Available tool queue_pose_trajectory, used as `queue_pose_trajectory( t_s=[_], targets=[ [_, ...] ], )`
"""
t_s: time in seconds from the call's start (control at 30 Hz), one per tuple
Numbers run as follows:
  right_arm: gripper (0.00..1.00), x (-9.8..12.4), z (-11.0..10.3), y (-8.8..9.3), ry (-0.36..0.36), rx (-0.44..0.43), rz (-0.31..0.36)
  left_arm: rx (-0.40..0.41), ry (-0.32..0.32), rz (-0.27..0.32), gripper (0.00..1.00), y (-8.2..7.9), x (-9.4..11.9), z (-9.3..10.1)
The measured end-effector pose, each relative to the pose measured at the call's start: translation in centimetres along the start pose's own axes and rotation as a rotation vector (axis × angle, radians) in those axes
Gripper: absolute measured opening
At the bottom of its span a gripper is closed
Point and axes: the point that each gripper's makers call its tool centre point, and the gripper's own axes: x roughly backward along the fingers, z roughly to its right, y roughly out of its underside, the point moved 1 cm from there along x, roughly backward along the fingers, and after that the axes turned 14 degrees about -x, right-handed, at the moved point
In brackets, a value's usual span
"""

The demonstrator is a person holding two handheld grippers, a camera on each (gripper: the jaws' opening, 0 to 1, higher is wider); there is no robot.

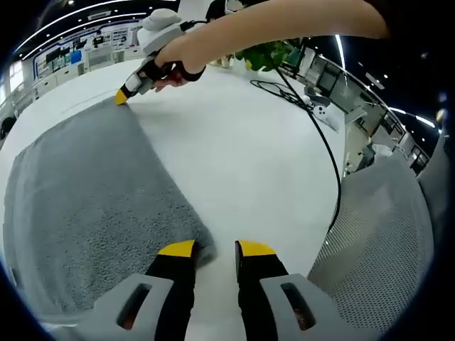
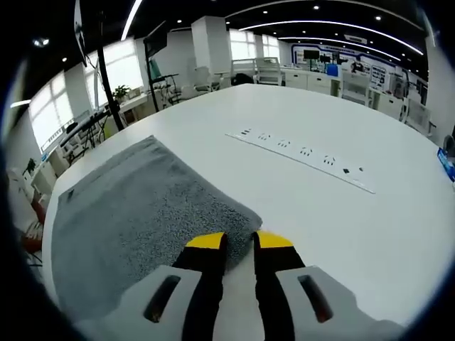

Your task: Fold the towel on the table until its edges align and the towel forms a compact rectangular stack.

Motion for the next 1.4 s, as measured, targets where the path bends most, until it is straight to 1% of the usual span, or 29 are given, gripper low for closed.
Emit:
queue_pose_trajectory(
  t_s=[0.03,0.13,0.27,0.33,0.37,0.5,0.57,0.67,0.87,1.0,1.1,1.17,1.23,1.3,1.33,1.4],
  targets=[
    [0.1,0.1,0.0,0.2,0.005,0.007,-0.008,-0.006,0.0,-0.005,0.22,0.0,0.0,0.1],
    [0.09,0.0,0.2,0.1,0.006,0.013,-0.008,-0.022,-0.002,-0.015,0.21,-0.1,-0.1,0.0],
    [0.07,-0.1,0.1,0.1,0.01,0.019,-0.007,-0.054,-0.02,-0.037,0.16,0.0,-0.1,-0.4],
    [0.05,-0.2,0.5,0.1,0.043,0.046,-0.013,-0.058,-0.035,-0.043,0.13,0.0,-0.3,-0.6],
    [0.04,-0.3,0.4,0.1,0.039,0.052,-0.015,-0.062,-0.041,-0.044,0.12,0.0,-0.3,-0.7],
    [0.02,-0.4,0.3,0.0,0.042,0.094,-0.023,-0.071,-0.039,-0.052,0.11,-0.2,-0.8,-0.8],
    [0.01,-0.6,0.4,-0.2,0.04,0.096,-0.023,-0.083,-0.036,-0.062,0.1,-0.3,-0.9,-0.8],
    [0.01,-0.6,0.4,-0.1,0.029,0.075,-0.024,-0.088,-0.031,-0.07,0.08,-0.6,-1.1,-0.9],
    [0.01,-0.4,1.0,0.0,0.028,0.074,-0.026,-0.082,-0.02,-0.062,0.06,-1.2,-1.6,-0.3],
    [0.01,-0.1,1.8,0.1,0.024,0.07,-0.024,-0.101,-0.009,-0.055,0.06,-2.1,-2.3,0.6],
    [0.01,0.4,2.3,0.2,0.024,0.081,-0.027,-0.125,0.013,-0.056,0.06,-2.8,-2.9,1.3],
    [0.01,0.7,2.7,0.3,0.027,0.091,-0.027,-0.126,0.024,-0.054,0.06,-3.4,-3.5,1.7],
    [0.01,1.3,3.6,0.4,0.038,0.098,-0.022,-0.136,0.036,-0.052,0.05,-4.0,-4.0,2.2],
    [0.01,1.6,4.6,0.5,0.045,0.078,-0.012,-0.159,0.048,-0.054,0.05,-4.7,-4.6,3.0],
    [0.01,2.2,4.8,1.0,0.046,0.074,-0.01,-0.172,0.054,-0.054,0.05,-5.2,-5.0,3.4],
    [0.01,2.8,5.6,1.1,0.048,0.074,-0.009,-0.186,0.061,-0.05,0.05,-5.8,-5.6,4.0]
  ],
)
